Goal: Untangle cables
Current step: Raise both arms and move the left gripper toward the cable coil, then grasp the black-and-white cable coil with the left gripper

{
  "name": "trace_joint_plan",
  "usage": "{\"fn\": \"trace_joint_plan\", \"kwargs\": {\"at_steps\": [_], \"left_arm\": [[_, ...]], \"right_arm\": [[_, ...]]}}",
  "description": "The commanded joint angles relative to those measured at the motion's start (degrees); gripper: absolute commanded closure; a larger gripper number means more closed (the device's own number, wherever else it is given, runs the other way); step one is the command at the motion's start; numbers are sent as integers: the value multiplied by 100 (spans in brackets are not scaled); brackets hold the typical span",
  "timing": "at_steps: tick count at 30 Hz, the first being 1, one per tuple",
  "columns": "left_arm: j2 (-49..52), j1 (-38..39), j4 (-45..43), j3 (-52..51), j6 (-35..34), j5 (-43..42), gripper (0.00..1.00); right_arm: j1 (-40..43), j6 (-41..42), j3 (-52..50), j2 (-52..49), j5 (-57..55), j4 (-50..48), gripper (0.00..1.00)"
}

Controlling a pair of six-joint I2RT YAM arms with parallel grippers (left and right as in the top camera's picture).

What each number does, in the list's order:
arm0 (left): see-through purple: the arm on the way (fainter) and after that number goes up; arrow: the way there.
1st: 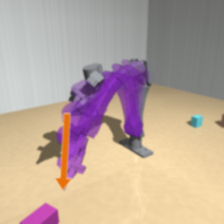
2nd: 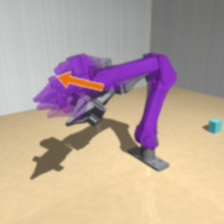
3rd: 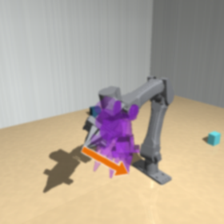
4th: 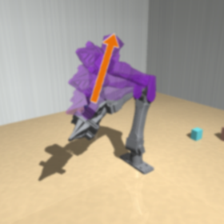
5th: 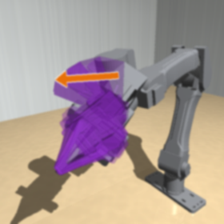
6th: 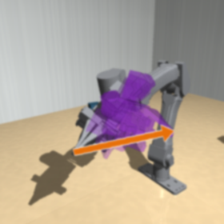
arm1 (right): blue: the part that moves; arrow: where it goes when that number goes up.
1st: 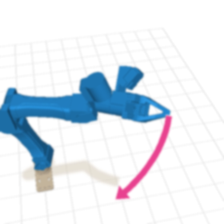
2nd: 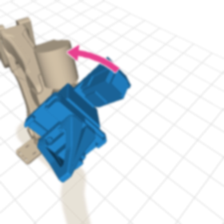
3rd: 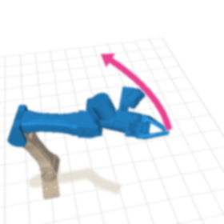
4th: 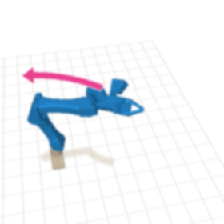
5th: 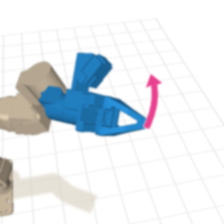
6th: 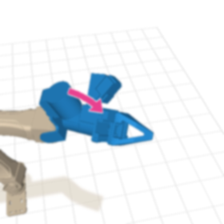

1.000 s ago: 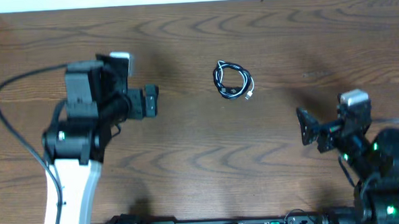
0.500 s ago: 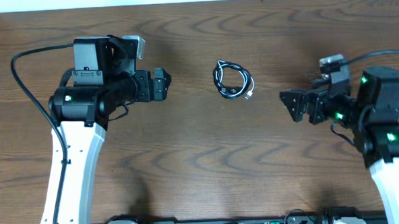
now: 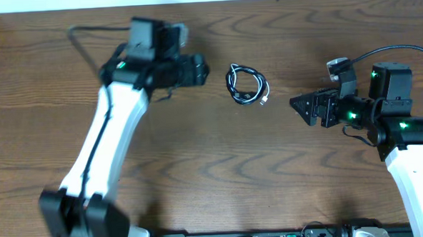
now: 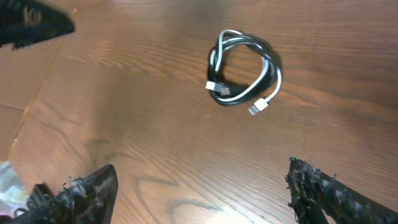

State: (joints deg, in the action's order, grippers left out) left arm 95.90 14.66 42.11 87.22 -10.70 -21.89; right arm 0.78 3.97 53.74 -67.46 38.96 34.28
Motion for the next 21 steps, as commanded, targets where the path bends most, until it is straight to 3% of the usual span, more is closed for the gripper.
{"fn": "trace_joint_plan", "kwargs": {"at_steps": [1,5,9,21], "left_arm": [[715,243,-26,789,-369,229,21],[1694,470,-74,1499,-533,356,30],[2247,643,-334,1578,-619,389,34],[3244,1084,-734,1578,-726,798,34]], "right_arm": [[-33,184,105,4,-352,-4,18],[-35,181,105,4,-501,26,20],[-35,181,105,4,-498,96,22],[-35,179,98,4,-501,415,20]]}}
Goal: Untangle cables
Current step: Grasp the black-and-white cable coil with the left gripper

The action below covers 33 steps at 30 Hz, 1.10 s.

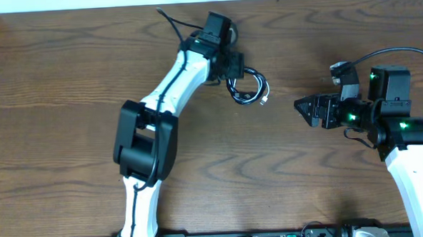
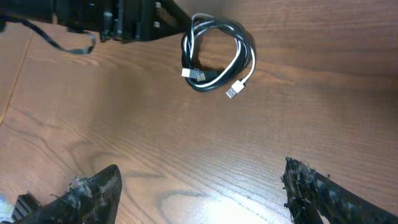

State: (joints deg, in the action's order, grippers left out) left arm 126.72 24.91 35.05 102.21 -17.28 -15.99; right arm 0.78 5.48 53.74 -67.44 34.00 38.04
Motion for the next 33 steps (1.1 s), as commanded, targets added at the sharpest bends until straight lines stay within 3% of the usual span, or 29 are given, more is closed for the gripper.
{"fn": "trace_joint_plan", "kwargs": {"at_steps": [1,16,29,33], "left_arm": [[219,85,-24,79,-66,264,34],[417,208,-17,4,-66,901,45],[584,321,-55,-57,-66,1154,46],[638,343,-66,-63,-70,1152,55]], "right_arm": [[-35,28,98,2,-4,61,20],[-35,28,94,2,-160,205,20],[-35,28,90,2,-216,225,19],[-35,28,90,2,-216,227,19]]}}
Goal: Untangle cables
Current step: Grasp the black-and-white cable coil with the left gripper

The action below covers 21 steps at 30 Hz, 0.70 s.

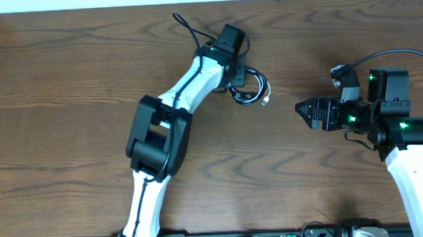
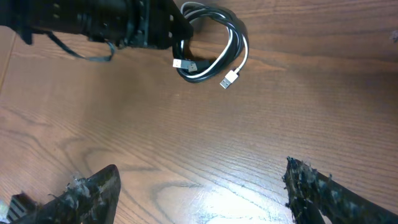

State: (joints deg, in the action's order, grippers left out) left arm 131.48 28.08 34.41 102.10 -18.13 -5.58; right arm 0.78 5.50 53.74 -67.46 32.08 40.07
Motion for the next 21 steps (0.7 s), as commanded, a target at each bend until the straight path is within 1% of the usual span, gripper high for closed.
{"fn": "trace_joint_plan", "kwargs": {"at_steps": [1,4,7,8,9,10,15,21], "left_arm": [[162,26,-7,-52,13,111,57],[162,24,-44,-52,-70,111,65],[164,37,-44,-55,-138,111,70],[164,44,-44,-57,-173,114,74],[162,52,-46,-59,-170,116,81],[162,52,-46,-59,-173,116,92],[-133,50,63,-57,-278,57,93],[-1303,52,468,-55,-273,-389,93]], "right_arm": [[-35,26,90,4,-26,24,19],[-35,26,90,4,-26,24,19],[-35,26,90,4,-26,26,19],[-35,26,90,4,-26,26,19],[-35,26,90,4,-26,24,19],[-35,26,90,4,-26,24,19],[-35,63,90,4,-24,-44,20],[-61,498,90,4,-24,-439,21]]}}
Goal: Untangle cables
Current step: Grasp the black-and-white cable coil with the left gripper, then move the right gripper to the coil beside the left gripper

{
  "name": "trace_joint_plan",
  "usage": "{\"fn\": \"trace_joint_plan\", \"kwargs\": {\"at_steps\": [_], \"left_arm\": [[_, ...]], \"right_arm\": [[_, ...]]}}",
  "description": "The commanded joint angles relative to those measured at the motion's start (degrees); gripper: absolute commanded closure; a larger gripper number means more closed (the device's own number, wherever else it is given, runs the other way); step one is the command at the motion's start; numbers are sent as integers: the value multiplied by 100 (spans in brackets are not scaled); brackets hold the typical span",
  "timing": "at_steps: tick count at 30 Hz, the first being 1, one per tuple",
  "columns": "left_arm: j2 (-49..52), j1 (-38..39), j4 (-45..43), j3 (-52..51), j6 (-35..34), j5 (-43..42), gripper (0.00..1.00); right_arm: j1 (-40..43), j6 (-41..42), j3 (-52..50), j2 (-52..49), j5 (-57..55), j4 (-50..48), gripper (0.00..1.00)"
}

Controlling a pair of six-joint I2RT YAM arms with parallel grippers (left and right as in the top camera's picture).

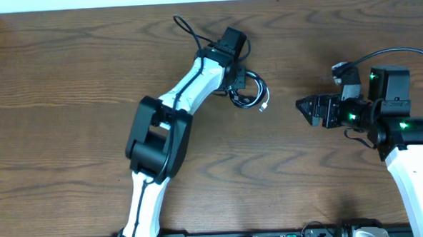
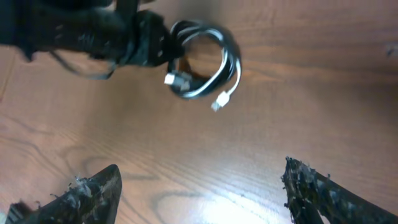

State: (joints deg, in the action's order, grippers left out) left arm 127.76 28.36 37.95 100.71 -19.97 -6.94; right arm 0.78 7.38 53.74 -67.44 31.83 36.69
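Note:
A small coil of black and white cables (image 1: 249,89) lies on the wooden table (image 1: 67,82), its white USB plug (image 1: 262,106) pointing toward the front. My left gripper (image 1: 234,79) is at the coil's left edge. In the blurred right wrist view its dark tip overlaps the coil (image 2: 202,59), and how its jaws stand is hidden. Well to the right of the coil, my right gripper (image 1: 302,108) hovers over bare wood, open. Its two dark fingers (image 2: 93,193) stand wide apart with nothing between them.
The left arm's white links (image 1: 189,87) stretch diagonally from the front edge to the coil. The right arm's body (image 1: 394,118) sits at the right side. A cardboard edge shows at the far left.
The coil has shifted slightly and its white plug now points more toward the front. My left gripper stays at the coil's left edge. My right gripper has hardly moved.
At first my left gripper was left of the coil, apart from it, and the right gripper stood open to the right. Then the left gripper was beside the coil, then on its left edge. Now the coil has shifted a little.

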Motion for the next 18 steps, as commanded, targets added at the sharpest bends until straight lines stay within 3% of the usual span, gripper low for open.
{"fn": "trace_joint_plan", "kwargs": {"at_steps": [1,8,10,12,14,18], "left_arm": [[-1126,24,232,85,-92,-326,93],[-2085,22,1176,83,236,-466,92],[-2131,22,1375,83,234,-466,92],[-2120,22,1541,83,232,-463,93],[-2074,22,1670,81,227,-457,93],[-1967,22,1882,76,-323,2,93]], "right_arm": [[-76,404,90,2,0,-170,21],[-306,944,90,-85,0,-662,25],[-426,1099,90,-157,0,-765,32],[-605,1132,90,-258,35,-879,50],[-798,1130,90,-350,94,-986,77],[-1217,1130,90,-461,138,-1244,88]]}}
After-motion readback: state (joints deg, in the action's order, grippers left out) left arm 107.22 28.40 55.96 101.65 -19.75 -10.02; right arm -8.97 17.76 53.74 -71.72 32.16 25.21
